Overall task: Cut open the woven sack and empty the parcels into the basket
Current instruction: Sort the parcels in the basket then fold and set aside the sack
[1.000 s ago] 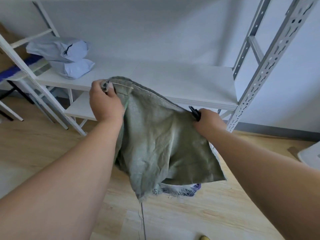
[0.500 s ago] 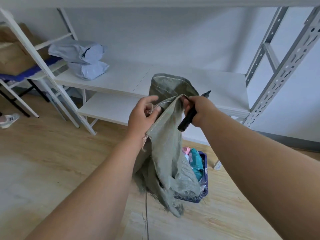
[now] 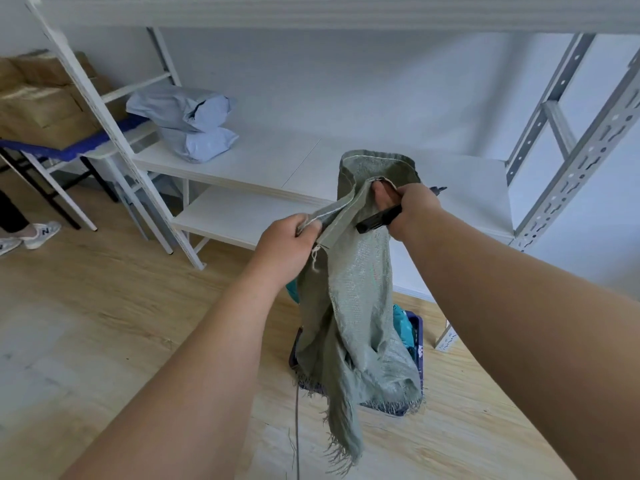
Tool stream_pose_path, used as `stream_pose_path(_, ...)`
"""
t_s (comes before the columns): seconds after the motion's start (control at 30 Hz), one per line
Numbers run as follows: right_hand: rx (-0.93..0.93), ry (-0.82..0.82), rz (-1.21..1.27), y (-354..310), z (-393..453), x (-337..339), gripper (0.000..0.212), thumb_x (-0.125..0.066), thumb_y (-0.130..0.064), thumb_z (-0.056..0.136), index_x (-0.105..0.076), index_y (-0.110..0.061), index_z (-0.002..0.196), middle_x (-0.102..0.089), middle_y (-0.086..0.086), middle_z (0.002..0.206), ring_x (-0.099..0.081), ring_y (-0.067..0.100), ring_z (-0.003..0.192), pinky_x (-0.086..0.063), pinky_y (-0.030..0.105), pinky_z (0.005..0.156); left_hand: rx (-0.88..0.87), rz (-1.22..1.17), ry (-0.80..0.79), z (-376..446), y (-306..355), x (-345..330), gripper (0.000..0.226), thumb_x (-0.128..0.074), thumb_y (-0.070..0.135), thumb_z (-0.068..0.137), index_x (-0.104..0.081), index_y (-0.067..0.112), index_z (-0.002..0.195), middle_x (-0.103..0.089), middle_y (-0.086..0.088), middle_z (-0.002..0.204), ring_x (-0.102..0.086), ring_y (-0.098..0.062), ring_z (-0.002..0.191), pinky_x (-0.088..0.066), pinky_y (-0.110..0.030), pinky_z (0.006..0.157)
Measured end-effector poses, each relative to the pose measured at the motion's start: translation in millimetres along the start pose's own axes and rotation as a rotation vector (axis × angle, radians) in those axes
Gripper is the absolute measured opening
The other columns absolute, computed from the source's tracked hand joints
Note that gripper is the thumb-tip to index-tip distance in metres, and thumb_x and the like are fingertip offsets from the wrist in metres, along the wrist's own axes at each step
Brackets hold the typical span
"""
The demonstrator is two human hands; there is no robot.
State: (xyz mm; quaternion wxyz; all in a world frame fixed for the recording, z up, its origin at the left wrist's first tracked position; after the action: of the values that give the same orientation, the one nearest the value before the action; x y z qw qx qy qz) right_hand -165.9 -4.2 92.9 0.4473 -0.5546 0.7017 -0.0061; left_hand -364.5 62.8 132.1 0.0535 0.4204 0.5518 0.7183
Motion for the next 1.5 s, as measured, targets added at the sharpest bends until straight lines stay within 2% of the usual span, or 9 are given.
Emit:
stream_pose_path(0.2,0.042,-0.018,-0.012,5.0,-9.2,-10.2,0.031,-0.03,-0.01,0.103,-0.054,0.003,0.087,-0.074,0.013,0.092,-0.061,0.023,0.032,-0.061,0.031,0.067,-0.05,-0.112,0.041,-7.5,-11.0,-6.1,0.029,-0.045,0.015,0.1,-0.064,0.029,0.118,-0.065,0.014,0.107,-0.059,-0.001,0.097,-0.044,-0.007,0.067)
stream_pose_path(0.43,0.036,0.02,0.067,10.9,-14.6,-18.5,0.023,-0.034,-0.007,0.101,-0.053,0.003,0.093,-0.067,0.017,0.116,-0.058,0.026,0.029,-0.058,0.039,0.079,-0.042,-0.173,0.069,-21.0,-3.4,4.7,0.029,-0.043,0.05,0.096,-0.062,0.032,0.108,-0.063,0.017,0.095,-0.055,0.006,0.089,-0.041,-0.013,0.072)
stream_pose_path(0.57,0.033,-0.021,-0.023,23.0,-15.9,-20.4,0.029,-0.03,-0.014,0.103,-0.055,0.001,0.102,-0.066,0.011,0.119,-0.058,0.025,0.029,-0.057,0.033,0.049,-0.019,0.033,0.056,-21.4,-12.0,-0.1,0.036,-0.068,0.04,0.085,-0.061,0.022,0.116,-0.065,0.008,0.102,-0.06,-0.003,0.085,-0.044,-0.016,0.066)
stream_pose_path(0.7,0.095,-0.097,-0.295,28.2,-34.6,-25.0,0.015,-0.055,-0.009,0.095,-0.055,-0.005,0.11,-0.071,0.014,0.076,-0.067,0.018,0.045,-0.054,0.024,0.041,0.093,0.054,0.489,-17.1,-11.4,62.7,0.016,-0.064,0.026,0.09,-0.062,0.014,0.099,-0.061,0.004,0.084,-0.061,-0.015,0.079,-0.051,-0.027,0.067)
stream_pose_path(0.8,0.122,-0.25,-0.339,35.0,-50.2,-44.4,0.024,-0.055,-0.011,0.096,-0.053,-0.004,0.119,-0.072,0.009,0.065,-0.067,0.014,0.047,-0.047,0.018,0.039,-0.128,-0.031,0.774,-17.6,16.6,107.2,0.012,-0.061,0.023,0.091,-0.063,0.013,0.097,-0.063,0.004,0.09,-0.058,-0.011,0.081,-0.049,-0.02,0.072)
stream_pose_path(0.97,0.152,-0.105,-0.604,42.4,-48.5,-34.6,0.012,-0.057,-0.007,0.091,-0.054,-0.006,0.103,-0.064,0.005,0.044,-0.059,0.016,0.045,-0.042,0.023,0.043,0.217,0.351,0.403,-0.5,-34.1,71.9,0.015,-0.057,0.018,0.092,-0.067,0.015,0.104,-0.067,-0.011,0.104,-0.059,-0.031,0.096,-0.043,-0.031,0.073)
stream_pose_path(1.23,0.524,-0.41,-0.619,39.7,-108.7,-93.9,0.005,-0.054,-0.013,0.09,-0.053,-0.015,0.086,-0.073,0.005,0.076,-0.058,0.012,0.045,-0.04,0.021,0.043,-0.358,0.019,1.268,-47.3,70.3,171.6,0.026,-0.051,0.003,0.087,-0.065,0.01,0.108,-0.059,0.0,0.11,-0.048,0.003,0.096,-0.026,0.008,0.078)
stream_pose_path(1.43,0.311,-0.115,-0.763,54.1,-66.2,-50.0,0.009,-0.052,-0.013,0.089,-0.059,-0.009,0.083,-0.071,0.005,0.067,-0.053,0.013,0.045,-0.042,0.026,0.048,0.246,0.39,0.537,-1.8,-27.5,122.6,0.028,-0.056,0.023,0.095,-0.06,0.012,0.121,-0.064,-0.012,0.118,-0.058,-0.031,0.108,-0.037,-0.029,0.074)
stream_pose_path(1.5,0.338,-0.02,-0.766,43.1,-54.3,-31.3,0.011,-0.052,-0.015,0.087,-0.059,-0.009,0.082,-0.07,0.007,0.065,-0.048,0.015,0.044,-0.04,0.028,0.048,0.214,0.318,0.582,-8.8,-43.4,114.2,0.024,-0.059,0.021,0.093,-0.064,0.017,0.116,-0.067,-0.007,0.11,-0.06,-0.029,0.098,-0.04,-0.028,0.072)
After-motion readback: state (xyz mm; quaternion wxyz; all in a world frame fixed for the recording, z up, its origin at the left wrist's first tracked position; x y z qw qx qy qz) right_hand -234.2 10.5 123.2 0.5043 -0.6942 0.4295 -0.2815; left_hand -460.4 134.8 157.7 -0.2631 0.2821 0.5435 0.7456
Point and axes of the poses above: each hand's wrist, its own z-axis towards the middle knuckle, its own x-axis out of the back of the hand, y = z × x, the point moved 6 cm from there along z, towards the middle knuckle
